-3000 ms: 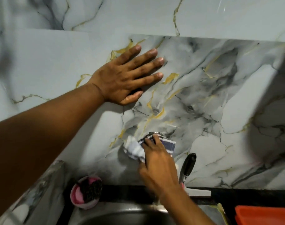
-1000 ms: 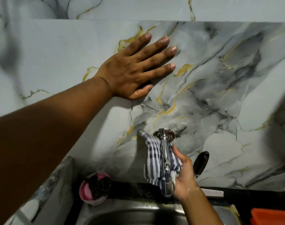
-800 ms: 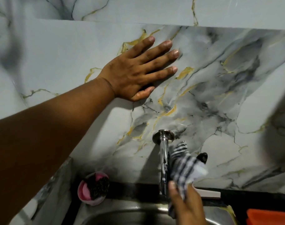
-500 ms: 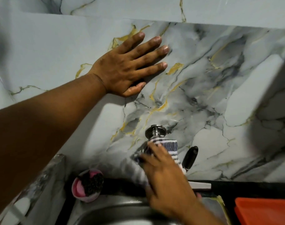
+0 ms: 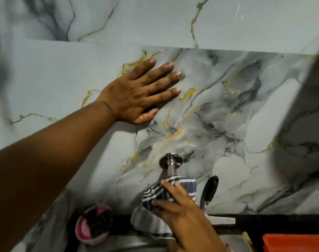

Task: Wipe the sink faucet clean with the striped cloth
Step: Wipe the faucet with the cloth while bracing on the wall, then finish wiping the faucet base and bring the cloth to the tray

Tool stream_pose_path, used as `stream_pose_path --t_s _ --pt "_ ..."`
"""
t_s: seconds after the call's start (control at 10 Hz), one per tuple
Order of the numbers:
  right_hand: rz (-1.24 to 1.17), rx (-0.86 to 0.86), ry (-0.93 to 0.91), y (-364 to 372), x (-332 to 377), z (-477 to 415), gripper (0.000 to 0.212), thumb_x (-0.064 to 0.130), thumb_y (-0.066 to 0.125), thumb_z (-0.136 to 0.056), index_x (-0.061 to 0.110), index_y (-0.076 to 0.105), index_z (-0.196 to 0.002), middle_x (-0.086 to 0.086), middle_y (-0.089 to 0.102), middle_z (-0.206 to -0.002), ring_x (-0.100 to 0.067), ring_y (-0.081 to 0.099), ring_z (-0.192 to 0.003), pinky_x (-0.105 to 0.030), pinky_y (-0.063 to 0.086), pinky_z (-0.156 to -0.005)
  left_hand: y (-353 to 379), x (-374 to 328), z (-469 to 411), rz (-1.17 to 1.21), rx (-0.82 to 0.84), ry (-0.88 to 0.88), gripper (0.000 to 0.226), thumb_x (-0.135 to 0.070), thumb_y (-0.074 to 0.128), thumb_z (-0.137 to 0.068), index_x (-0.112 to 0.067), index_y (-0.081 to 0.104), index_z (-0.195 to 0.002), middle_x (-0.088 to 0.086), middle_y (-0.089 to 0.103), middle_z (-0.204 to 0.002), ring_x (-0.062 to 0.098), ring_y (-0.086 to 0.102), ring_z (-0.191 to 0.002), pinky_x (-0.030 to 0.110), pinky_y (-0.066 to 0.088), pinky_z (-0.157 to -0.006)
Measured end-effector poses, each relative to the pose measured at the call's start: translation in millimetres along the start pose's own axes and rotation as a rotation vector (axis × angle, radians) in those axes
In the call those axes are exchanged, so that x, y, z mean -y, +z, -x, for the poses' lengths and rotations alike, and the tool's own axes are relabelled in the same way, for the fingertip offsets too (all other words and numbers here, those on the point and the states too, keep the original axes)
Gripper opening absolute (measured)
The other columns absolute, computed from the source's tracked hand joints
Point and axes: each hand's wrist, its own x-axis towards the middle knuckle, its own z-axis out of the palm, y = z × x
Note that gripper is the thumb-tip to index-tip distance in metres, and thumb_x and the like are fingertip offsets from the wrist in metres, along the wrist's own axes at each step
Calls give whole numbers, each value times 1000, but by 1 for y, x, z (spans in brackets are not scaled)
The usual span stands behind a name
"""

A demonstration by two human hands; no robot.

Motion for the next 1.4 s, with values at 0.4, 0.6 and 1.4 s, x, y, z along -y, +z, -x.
stream_pose_path --t_s 0.4,0.6,1.4 --pt "74 -212 59 3 3 -5 43 41 52 -74 41 65 -115 15 37 -145 -4 -2 -145 -24 21 -112 1 0 -1 8 9 -1 68 -39 41 -93 -14 28 -155 17 28 -161 39 24 -149 57 22 -119" --pt "48 -20 111 -22 -31 -72 29 36 54 -80 9 64 -76 -9 67 -86 -23 54 -95 -34 40 -88 0 2 0 -7 14 -8 68 -39 39 -93 -13 29 -155 17 29 -161 39 24 -149 56 21 -119" --pt "-1590 -518 911 -123 -64 219 32 12 54 -88 -5 68 -112 -27 69 -116 -42 64 -110 -48 51 -97 -184 -338 -98 3200 538 -1712 101 -63 92 -40 -1 72 -118 27 72 -116 44 71 -100 49 62 -75"
